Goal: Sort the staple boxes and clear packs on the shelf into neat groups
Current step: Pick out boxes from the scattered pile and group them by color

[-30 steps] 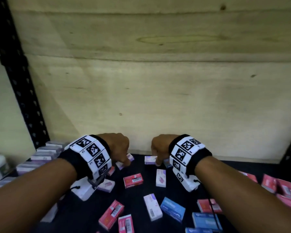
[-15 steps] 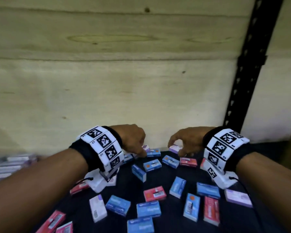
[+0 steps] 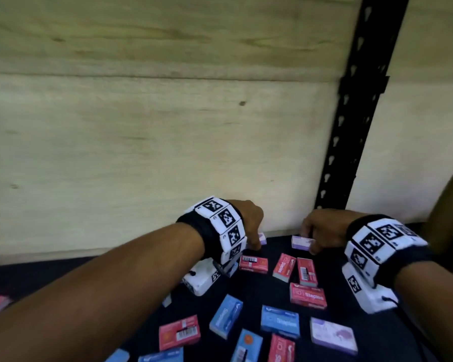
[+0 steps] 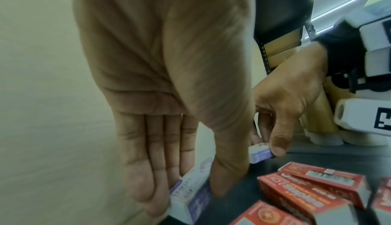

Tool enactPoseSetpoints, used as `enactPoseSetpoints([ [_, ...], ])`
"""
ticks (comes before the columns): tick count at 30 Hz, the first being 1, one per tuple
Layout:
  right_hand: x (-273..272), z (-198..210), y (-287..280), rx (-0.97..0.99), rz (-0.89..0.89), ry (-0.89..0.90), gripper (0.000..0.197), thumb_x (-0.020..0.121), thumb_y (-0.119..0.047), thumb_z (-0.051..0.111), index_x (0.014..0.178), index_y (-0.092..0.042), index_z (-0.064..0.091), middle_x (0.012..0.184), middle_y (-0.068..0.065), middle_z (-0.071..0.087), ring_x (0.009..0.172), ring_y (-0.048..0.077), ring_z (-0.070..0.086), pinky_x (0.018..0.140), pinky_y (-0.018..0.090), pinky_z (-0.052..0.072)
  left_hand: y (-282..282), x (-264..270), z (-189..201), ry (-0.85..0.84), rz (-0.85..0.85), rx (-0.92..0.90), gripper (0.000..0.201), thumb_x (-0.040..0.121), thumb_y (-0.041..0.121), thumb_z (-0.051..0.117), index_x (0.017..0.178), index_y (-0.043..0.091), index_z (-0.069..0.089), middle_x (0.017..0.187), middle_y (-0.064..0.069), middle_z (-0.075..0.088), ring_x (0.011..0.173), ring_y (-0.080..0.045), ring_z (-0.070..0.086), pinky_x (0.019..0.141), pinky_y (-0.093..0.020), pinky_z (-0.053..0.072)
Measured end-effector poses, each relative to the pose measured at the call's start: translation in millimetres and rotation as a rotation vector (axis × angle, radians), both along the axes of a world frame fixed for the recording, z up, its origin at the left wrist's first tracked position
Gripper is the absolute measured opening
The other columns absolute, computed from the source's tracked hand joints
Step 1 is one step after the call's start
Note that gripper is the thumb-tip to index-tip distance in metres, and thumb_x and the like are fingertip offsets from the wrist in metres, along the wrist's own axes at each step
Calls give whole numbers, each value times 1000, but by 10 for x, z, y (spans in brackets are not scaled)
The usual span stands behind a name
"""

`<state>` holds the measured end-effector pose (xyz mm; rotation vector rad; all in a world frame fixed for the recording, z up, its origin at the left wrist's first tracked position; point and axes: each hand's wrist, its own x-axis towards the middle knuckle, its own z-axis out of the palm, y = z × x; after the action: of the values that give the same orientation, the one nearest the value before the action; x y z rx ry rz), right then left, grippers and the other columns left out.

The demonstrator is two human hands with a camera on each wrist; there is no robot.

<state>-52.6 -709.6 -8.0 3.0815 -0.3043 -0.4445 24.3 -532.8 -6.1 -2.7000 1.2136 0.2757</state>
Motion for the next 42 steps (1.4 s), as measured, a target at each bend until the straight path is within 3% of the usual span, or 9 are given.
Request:
enactPoseSetpoints([
  [3, 41, -46, -20, 5, 12, 16, 27, 78, -24, 80, 102, -27, 68, 87, -13, 64, 89, 12, 61, 80, 24, 51, -132, 47, -67, 2, -7, -4, 34, 79, 41, 73, 82, 8, 68, 83, -8, 70, 76, -27, 67, 65, -32, 53],
  [7, 126, -39, -12, -18, 50, 36, 36, 78, -20, 80, 112, -22, 68, 96, -6, 60, 91, 13, 58, 80, 24, 50, -280, 29, -122, 6, -45, 43, 38, 82, 35, 73, 58, 12, 56, 59, -2, 57, 62, -24, 58, 58, -27, 45],
  [14, 134, -69, -41, -26, 56, 12, 33, 80, -17, 76, 110, -29, 70, 97, -10, 60, 89, 11, 59, 74, 19, 45, -239, 6, -131, 5, -48, 20, 38, 81, 36, 76, 98, 3, 70, 83, -8, 65, 73, -26, 61, 58, -28, 48],
  [18, 89, -30, 53, -32, 53, 8, 41, 84, -20, 74, 123, -26, 64, 119, -5, 64, 108, 16, 62, 93, 26, 51, 58, -20, 67, 1, -18, 0, 47, 79, 42, 77, 108, 6, 69, 104, -11, 68, 88, -27, 64, 70, -31, 53],
  [21, 48, 96, 214, -104, 56, 12, 45, 85, -17, 72, 127, -27, 60, 131, -3, 60, 117, 17, 59, 95, 25, 48, 401, -34, 236, -23, 18, 22, 49, 82, 41, 74, 116, 8, 66, 113, -10, 65, 98, -28, 62, 75, -31, 50],
  [24, 39, 215, 436, -141, 103, -55, 41, 87, -21, 71, 125, -30, 61, 130, -1, 57, 116, 17, 58, 93, 24, 46, 799, -80, 398, 0, 52, 19, 38, 86, 36, 72, 111, 9, 63, 109, -9, 63, 96, -26, 59, 74, -30, 43],
  [28, 27, 404, 947, -103, 220, -79, 36, 89, -28, 70, 124, -32, 60, 125, -2, 57, 108, 16, 57, 92, 26, 45, 1490, -210, 600, -5, 134, 31, 42, 87, 35, 71, 124, 16, 62, 117, -4, 64, 103, -24, 59, 78, -29, 43],
  [37, 95, 557, 2429, -71, 478, -58, 35, 93, -31, 66, 127, -26, 60, 126, -1, 60, 107, 18, 59, 83, 25, 40, 3182, -527, 675, -25, 391, 31, 25, 83, 37, 74, 105, 25, 72, 102, 4, 70, 95, -17, 63, 83, -29, 50],
  [42, 128, 422, 3153, 12, 600, -27, 39, 86, -33, 73, 123, -24, 64, 119, -4, 66, 97, 14, 59, 84, 25, 43, 3781, -705, 467, 27, 467, 64, 20, 80, 28, 76, 100, 24, 75, 95, 7, 71, 81, -10, 60, 75, -25, 50],
])
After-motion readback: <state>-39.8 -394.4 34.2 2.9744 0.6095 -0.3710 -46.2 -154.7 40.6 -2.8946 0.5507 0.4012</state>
